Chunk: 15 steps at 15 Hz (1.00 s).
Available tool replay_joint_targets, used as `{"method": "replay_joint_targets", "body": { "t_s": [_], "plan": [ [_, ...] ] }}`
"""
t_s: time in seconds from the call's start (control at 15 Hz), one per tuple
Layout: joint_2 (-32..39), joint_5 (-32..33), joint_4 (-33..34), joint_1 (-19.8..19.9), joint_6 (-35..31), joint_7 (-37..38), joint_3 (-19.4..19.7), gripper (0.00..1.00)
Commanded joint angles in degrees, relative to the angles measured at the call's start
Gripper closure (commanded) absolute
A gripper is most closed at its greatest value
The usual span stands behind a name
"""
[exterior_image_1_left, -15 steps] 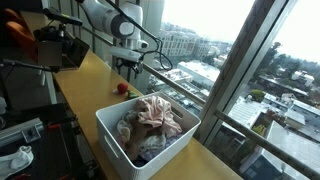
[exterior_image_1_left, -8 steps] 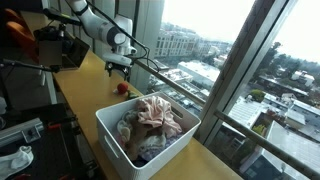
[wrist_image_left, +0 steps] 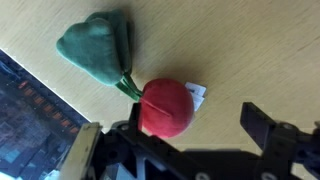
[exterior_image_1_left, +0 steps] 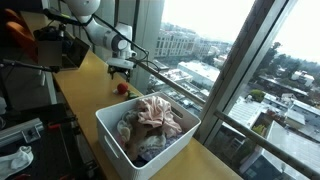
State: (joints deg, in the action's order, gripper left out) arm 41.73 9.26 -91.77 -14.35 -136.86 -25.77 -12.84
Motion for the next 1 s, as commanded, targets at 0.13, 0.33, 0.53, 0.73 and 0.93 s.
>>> {"method": "replay_joint_targets", "body": {
  "t_s": [0.13,0.33,0.53,0.73,0.93],
  "plan": [
    [4.1,1.0,6.2,0.2,1.0,-2.2,-0.9,0.00],
    [6.5,0.8,9.0,0.2,1.4,-3.2,-1.2,0.00],
    [9.6,0.7,12.2,-0.2,1.9,-3.8,-1.5,0.00],
    [12.7,1.0,15.0,-1.1,2.2,-3.5,-1.3,0.00],
    [15.1,1.1,17.0,-1.4,2.9,-3.5,-1.0,0.00]
  ]
}}
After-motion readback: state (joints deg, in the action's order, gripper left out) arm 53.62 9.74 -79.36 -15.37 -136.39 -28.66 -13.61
